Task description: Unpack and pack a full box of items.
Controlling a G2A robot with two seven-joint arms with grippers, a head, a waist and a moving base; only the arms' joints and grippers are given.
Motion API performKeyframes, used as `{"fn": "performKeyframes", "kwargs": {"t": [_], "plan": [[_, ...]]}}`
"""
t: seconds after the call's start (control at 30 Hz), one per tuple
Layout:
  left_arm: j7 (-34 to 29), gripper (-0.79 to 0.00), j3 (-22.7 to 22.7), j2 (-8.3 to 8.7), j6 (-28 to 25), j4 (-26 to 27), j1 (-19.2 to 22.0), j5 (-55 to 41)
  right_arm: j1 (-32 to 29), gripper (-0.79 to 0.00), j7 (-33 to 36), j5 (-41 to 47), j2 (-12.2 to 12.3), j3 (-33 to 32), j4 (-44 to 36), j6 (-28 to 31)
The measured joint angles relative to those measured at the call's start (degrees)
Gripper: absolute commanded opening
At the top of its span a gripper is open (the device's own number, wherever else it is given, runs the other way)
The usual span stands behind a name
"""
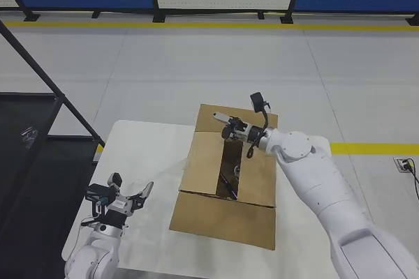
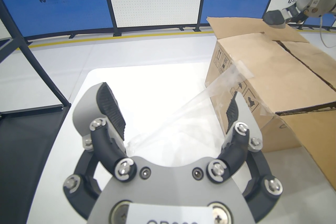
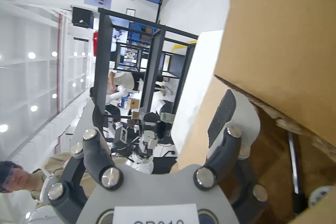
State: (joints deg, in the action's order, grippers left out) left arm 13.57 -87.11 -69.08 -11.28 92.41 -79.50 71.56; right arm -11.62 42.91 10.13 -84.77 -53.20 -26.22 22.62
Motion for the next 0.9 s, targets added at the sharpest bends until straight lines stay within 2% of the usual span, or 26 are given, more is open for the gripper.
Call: {"fn": "performKeyframes", "kwargs": {"t": [0.1,0.37,0.63,0.9], "plan": [[-0.1,0.0,0.0,0.01,-0.4,0.5,0.0,0.2,-1.1,0.0,-1.1,-4.4,1.0,0.1,-1.6,-2.4],[-0.4,0.0,0.6,-0.04,-0.8,1.1,0.3,1.0,-4.8,0.0,3.2,-7.0,1.9,0.2,-7.7,-7.1],[-0.3,0.0,0.8,-0.08,-0.8,2.8,-0.6,1.5,-5.7,0.0,8.2,-1.3,1.5,-1.1,-10.7,-7.6],[-0.3,0.0,1.8,0.02,-2.5,5.6,-1.4,4.5,-4.0,0.0,8.6,5.8,-1.1,0.6,-12.9,-11.2]]}}
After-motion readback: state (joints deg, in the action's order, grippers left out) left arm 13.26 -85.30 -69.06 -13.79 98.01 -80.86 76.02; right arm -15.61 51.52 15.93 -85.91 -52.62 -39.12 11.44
